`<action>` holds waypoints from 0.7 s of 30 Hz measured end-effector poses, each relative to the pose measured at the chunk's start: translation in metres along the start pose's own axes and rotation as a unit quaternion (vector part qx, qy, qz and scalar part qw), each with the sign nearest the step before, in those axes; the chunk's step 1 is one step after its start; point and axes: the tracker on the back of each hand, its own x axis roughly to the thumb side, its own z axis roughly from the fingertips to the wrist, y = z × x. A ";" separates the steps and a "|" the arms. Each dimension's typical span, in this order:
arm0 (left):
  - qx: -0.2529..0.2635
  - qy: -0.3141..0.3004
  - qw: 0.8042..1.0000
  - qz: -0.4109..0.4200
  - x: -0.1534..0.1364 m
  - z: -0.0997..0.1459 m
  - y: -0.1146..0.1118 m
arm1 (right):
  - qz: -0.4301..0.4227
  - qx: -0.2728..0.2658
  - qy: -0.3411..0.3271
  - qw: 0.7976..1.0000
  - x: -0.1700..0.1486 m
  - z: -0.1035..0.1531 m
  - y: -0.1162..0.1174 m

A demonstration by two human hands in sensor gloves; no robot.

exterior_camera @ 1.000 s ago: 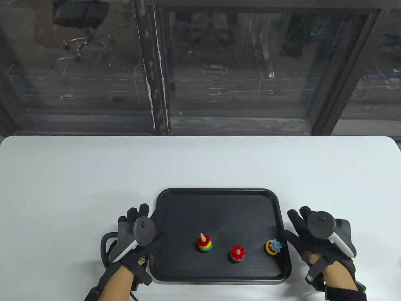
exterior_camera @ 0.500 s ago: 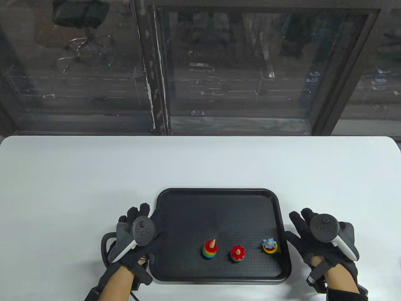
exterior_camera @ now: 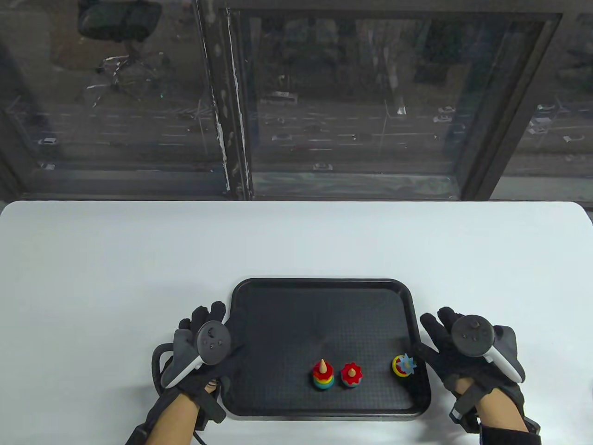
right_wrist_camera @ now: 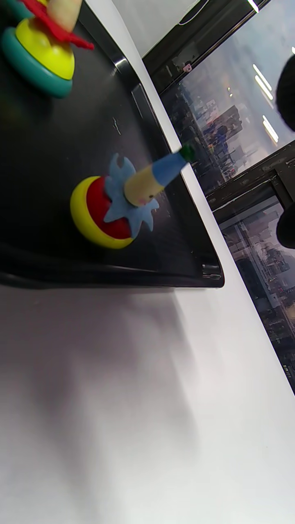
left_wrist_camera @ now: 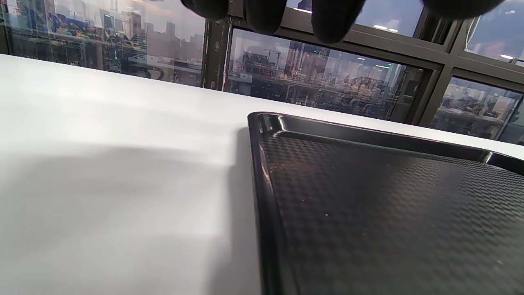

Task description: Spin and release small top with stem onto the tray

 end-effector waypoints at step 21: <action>-0.003 -0.014 1.000 0.002 0.002 -0.001 -0.002 | -0.003 0.004 -0.001 1.000 0.001 0.001 0.000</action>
